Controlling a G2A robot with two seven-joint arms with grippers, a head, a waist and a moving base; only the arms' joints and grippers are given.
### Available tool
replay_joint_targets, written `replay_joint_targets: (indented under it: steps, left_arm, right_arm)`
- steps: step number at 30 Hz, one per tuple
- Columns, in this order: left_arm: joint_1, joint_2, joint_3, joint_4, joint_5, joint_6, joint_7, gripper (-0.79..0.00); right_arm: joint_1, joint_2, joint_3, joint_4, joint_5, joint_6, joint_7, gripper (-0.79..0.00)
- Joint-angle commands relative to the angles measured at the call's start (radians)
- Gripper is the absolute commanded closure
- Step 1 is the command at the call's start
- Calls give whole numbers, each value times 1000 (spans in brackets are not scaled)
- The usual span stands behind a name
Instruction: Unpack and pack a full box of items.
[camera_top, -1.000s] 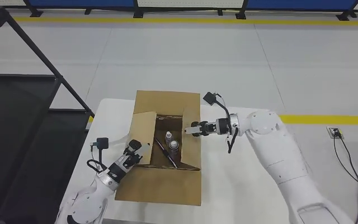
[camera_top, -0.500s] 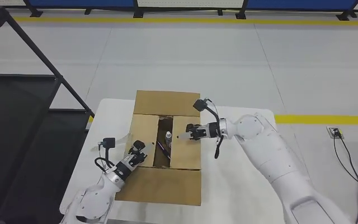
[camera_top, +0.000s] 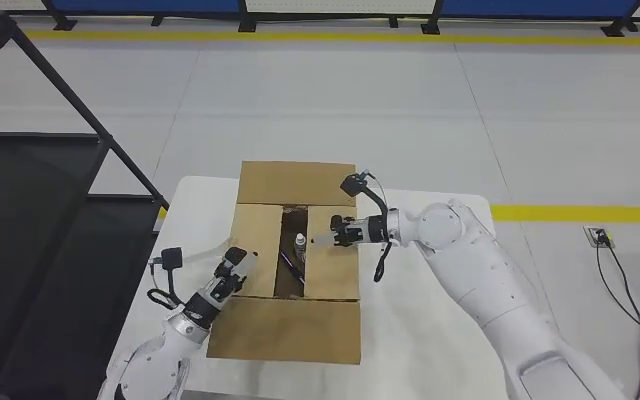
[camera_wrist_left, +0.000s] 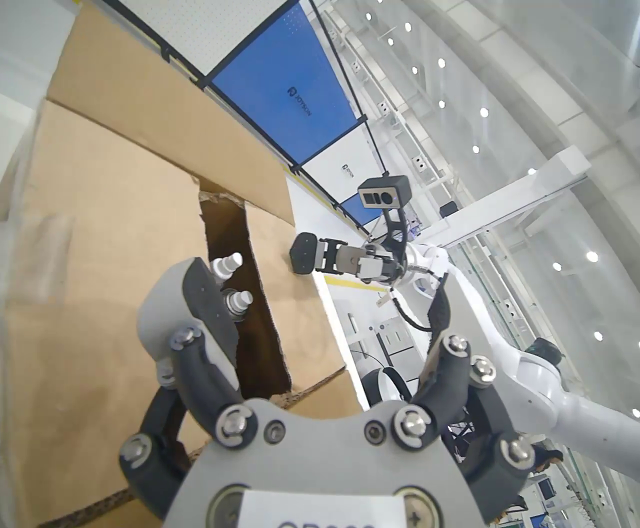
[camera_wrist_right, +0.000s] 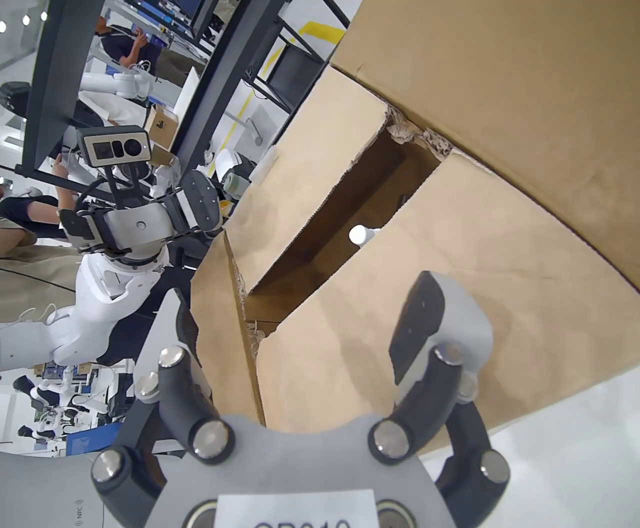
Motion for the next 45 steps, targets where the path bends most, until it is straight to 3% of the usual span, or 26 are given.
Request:
replay_joint_targets:
  steps: [1, 7, 11, 16, 19, 25, 37, 45]
  left_arm:
    - [39, 6, -48, -45, -19, -23, -18, -785]
    - [154, 29, -232, -75, -85, -123, -116, -785]
    - [212, 44, -324, -11, -123, -167, -207, -785]
    - [245, 64, -368, 87, -234, -207, -407, -785]
    - [250, 76, -368, 130, -295, -245, -541, -785]
    - [224, 101, -330, 187, -433, -258, -775, -785]
    - [229, 159, -215, 140, -518, -227, -806, -785]
    - [212, 192, -193, 149, -588, -225, -808, -785]
  right_arm:
    - [-3, 5, 11, -18, 11, -3, 4, -785]
    - [-28, 24, 53, -89, 37, -10, -13, -785]
    - [-52, 40, 96, -126, 19, 13, -87, -785]
    - [-74, 57, 144, -141, -35, 88, -203, -785]
    - [-74, 60, 156, -129, -128, 184, -353, -785]
    - [-41, 39, 130, -34, -164, 293, -488, -785]
    - [50, -50, 16, 206, -137, 278, -565, -785]
    - [94, -102, -26, 313, -107, 231, -509, -785]
